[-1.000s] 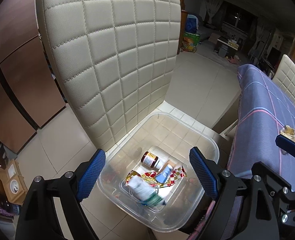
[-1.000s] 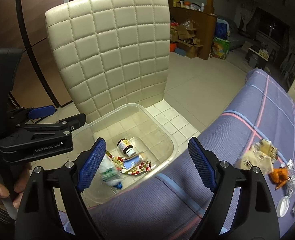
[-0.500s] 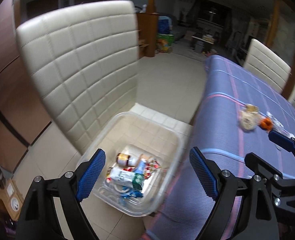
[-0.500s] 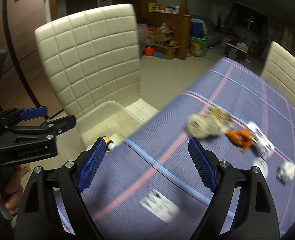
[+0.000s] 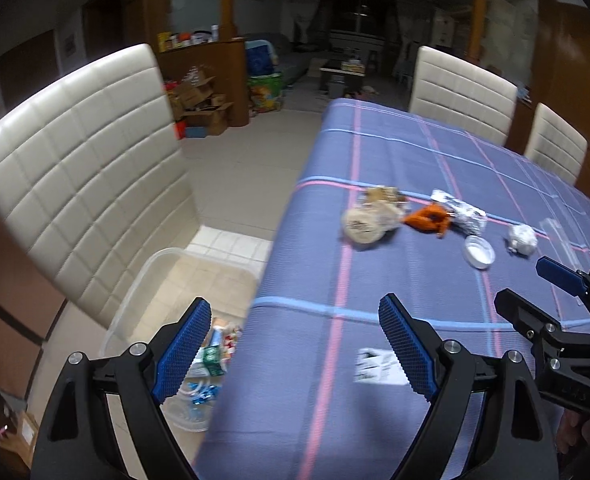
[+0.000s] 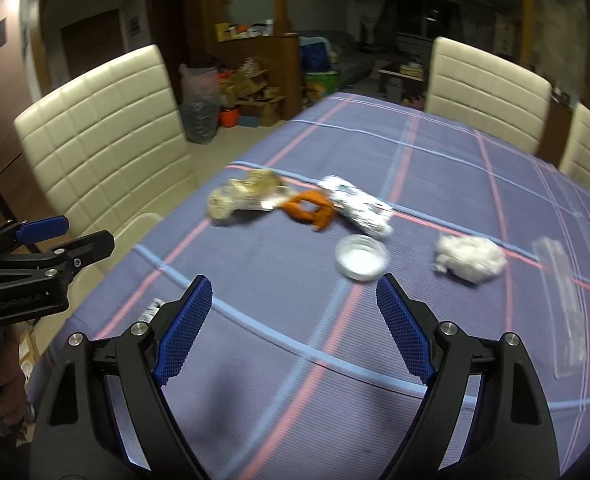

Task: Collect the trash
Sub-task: 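Move both open tools back over the table, then grasp the crumpled yellow snack wrapper with the left tool while the right tool grasps the white tissue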

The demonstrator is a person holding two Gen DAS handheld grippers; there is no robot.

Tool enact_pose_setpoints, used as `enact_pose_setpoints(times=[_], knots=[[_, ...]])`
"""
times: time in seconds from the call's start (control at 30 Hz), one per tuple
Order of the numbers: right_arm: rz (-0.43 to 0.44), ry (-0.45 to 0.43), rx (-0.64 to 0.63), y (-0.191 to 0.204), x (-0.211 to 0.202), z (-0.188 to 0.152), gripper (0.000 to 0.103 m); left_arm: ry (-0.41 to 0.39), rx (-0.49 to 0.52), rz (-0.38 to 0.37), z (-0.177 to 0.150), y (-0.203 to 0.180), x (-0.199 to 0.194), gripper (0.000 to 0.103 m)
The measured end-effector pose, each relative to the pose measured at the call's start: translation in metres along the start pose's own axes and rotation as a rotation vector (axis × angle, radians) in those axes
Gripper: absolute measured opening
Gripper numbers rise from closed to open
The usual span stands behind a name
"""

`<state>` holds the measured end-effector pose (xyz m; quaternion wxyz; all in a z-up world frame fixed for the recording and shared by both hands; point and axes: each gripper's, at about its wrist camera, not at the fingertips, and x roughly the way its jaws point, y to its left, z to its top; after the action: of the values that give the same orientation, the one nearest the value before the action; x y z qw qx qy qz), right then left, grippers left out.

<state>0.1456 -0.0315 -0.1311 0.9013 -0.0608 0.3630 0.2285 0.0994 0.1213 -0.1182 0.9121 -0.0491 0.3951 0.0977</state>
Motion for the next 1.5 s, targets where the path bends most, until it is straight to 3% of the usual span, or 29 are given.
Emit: enact_pose_setpoints(times=[0.17,0.4,0.63,0.8,0.87,0.93,1.13,1.23,1.5], knots=[[-0.042,-0.004,0.049,-0.031,0.002,-0.003,0.083,0.019,0.051,-0.030,0.013,-0.033,0.017,0.084],[-0.137,-0.016,0.106,-0.075,0.016,0.007,0.083,0.019,0.117,0.004,0.041,-0.060,0.050,0.084],[-0.204,0.027,0.178,-0.118,0.049,0.019,0.083,0.080,0.147,0.008,0.060,-0.072,0.096,0.084],[-0.220,0.072,0.185,-0.128,0.071,0.020,0.083,0.084,0.161,0.010,0.065,-0.076,0.113,0.084],[-0.200,0.108,0.202,-0.131,0.079,0.020,0.075,0.088,0.168,0.009,0.065,-0.077,0.118,0.083],[-0.203,0.122,0.216,-0.133,0.081,0.020,0.070,0.105,0.158,-0.002,0.064,-0.076,0.123,0.071],[-0.216,0.117,0.185,-0.127,0.078,0.018,0.045,0.132,0.149,-0.039,0.063,-0.076,0.127,0.033],[-0.186,0.108,0.185,-0.124,0.073,0.017,0.038,0.132,0.153,-0.058,0.060,-0.077,0.120,0.030],[-0.137,0.095,0.145,-0.097,0.050,0.010,0.038,0.079,0.156,-0.052,0.049,-0.073,0.082,0.030]])
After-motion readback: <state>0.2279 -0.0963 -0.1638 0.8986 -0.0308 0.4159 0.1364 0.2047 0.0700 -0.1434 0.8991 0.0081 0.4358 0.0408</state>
